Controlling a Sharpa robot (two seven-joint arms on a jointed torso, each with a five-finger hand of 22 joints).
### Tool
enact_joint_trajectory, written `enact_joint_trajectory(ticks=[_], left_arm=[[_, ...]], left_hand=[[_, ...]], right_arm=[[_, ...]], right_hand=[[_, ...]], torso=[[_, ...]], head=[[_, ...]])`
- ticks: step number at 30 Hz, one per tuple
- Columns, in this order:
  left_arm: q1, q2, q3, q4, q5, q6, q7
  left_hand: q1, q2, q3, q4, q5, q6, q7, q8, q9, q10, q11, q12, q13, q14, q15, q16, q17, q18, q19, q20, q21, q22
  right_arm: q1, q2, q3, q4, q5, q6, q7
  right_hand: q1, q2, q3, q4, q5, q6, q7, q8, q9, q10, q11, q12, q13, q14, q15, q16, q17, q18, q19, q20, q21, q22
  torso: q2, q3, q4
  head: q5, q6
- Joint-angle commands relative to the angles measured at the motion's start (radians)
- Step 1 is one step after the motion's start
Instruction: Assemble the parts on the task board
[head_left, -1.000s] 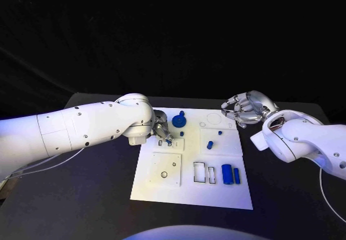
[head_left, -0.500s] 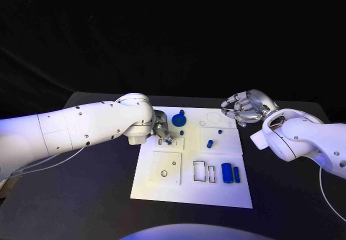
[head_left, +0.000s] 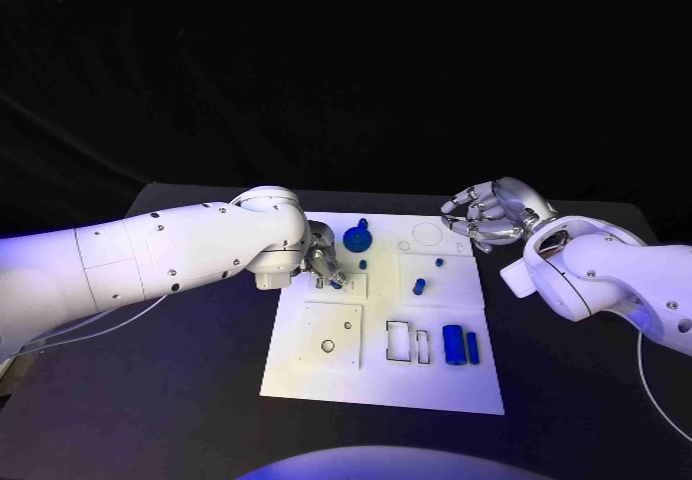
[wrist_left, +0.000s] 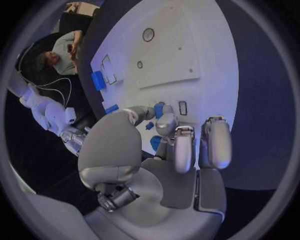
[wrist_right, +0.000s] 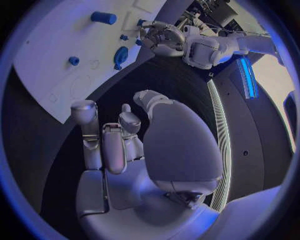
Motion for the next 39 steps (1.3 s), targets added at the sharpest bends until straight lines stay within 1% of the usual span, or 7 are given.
enact_joint_trajectory(ticks=[1,12,22,27,35,39], left_arm=[[-0.001,0.003,0.0,0.002,-0.011,0.027,0.003],[-0.001,0.006,-0.001,0.0,-0.014,0.023,0.003],[-0.001,0.011,-0.001,-0.002,-0.013,0.031,0.001],[-0.001,0.014,-0.001,-0.004,-0.013,0.03,0.001],[-0.001,0.02,-0.001,-0.009,-0.01,0.027,0.001],[-0.001,0.022,-0.001,-0.013,-0.008,0.028,0.001]], left_hand=[[-0.001,0.009,0.225,-0.23,0.004,0.004,0.0,0.005,-0.001,0.002,-0.001,0.0,-0.001,0.102,-0.007,0.004,0.263,-0.006,0.003,-0.003,0.004,0.062],[-0.003,0.01,0.225,-0.23,0.004,0.004,0.0,0.005,-0.001,0.002,-0.001,0.0,-0.001,0.102,-0.008,0.004,0.263,-0.006,0.003,-0.003,0.005,0.063],[-0.041,0.017,0.211,-0.218,-0.037,0.014,-0.008,0.013,0.003,0.016,-0.005,0.002,0.003,0.102,-0.01,0.004,0.263,-0.006,0.002,-0.005,0.002,0.065],[-0.056,0.015,0.197,-0.21,-0.045,0.012,-0.011,0.013,0.003,0.018,-0.007,0.001,0.001,0.102,-0.012,0.004,0.263,-0.007,0.002,-0.007,0.001,0.065],[-0.083,0.017,0.16,-0.186,-0.076,0.011,-0.018,0.009,0.001,0.021,-0.012,0.0,0.001,0.102,-0.016,0.004,0.263,-0.007,0.003,-0.01,-0.002,0.066],[-0.09,0.02,0.151,-0.178,-0.078,0.013,-0.02,0.007,-0.001,0.021,-0.013,0.001,0.002,0.102,-0.017,0.004,0.263,-0.006,0.002,-0.011,-0.004,0.065]], right_arm=[[-0.001,0.0,0.0,0.001,-0.011,0.015,0.004],[-0.001,0.0,0.0,0.002,-0.011,0.016,0.004],[-0.001,-0.002,0.0,0.002,-0.011,0.013,0.003],[-0.001,-0.002,0.0,0.002,-0.011,0.013,0.003],[-0.001,-0.001,0.0,0.0,-0.011,0.014,0.004],[-0.001,0.0,0.0,0.0,-0.01,0.015,0.004]], right_hand=[[-0.01,0.003,0.007,-0.001,0.006,-0.007,0.003,0.006,0.001,0.006,-0.001,0.005,-0.001,0.022,-0.007,-0.001,0.0,0.016,0.002,-0.002,-0.003,0.0],[-0.012,0.002,0.01,-0.001,0.008,-0.008,0.003,0.007,0.002,0.007,-0.002,0.006,-0.001,0.022,-0.007,-0.001,0.0,0.016,0.002,-0.002,-0.004,-0.001],[-0.012,0.002,0.01,-0.001,0.008,-0.008,0.003,0.007,0.002,0.007,-0.002,0.006,-0.001,0.022,-0.007,-0.001,0.0,0.016,0.002,-0.002,-0.004,-0.001],[-0.015,0.001,0.011,-0.001,0.01,-0.009,0.003,0.008,0.003,0.005,-0.001,0.004,-0.003,0.022,-0.007,-0.003,-0.002,0.017,0.001,-0.002,-0.007,-0.002],[-0.015,0.001,0.011,-0.001,0.01,-0.009,0.003,0.008,0.003,0.005,-0.001,0.004,-0.003,0.022,-0.007,-0.003,-0.003,0.017,0.001,-0.002,-0.008,-0.003],[-0.015,0.001,0.011,-0.001,0.01,-0.009,0.003,0.008,0.003,0.005,-0.001,0.004,-0.003,0.022,-0.007,-0.003,-0.003,0.017,0.001,-0.002,-0.008,-0.003]], torso=[[0.0,0.0001,-0.0003],[0.0,0.0002,-0.0004],[0.0,0.0005,-0.0013],[0.0,0.0006,-0.0011],[0.001,0.0008,-0.0001],[0.001,0.0007,-0.0008]], head=[[0.001,-0.001],[0.0,-0.002],[0.0,-0.003],[-0.001,-0.004],[-0.002,-0.005],[-0.003,-0.007]])
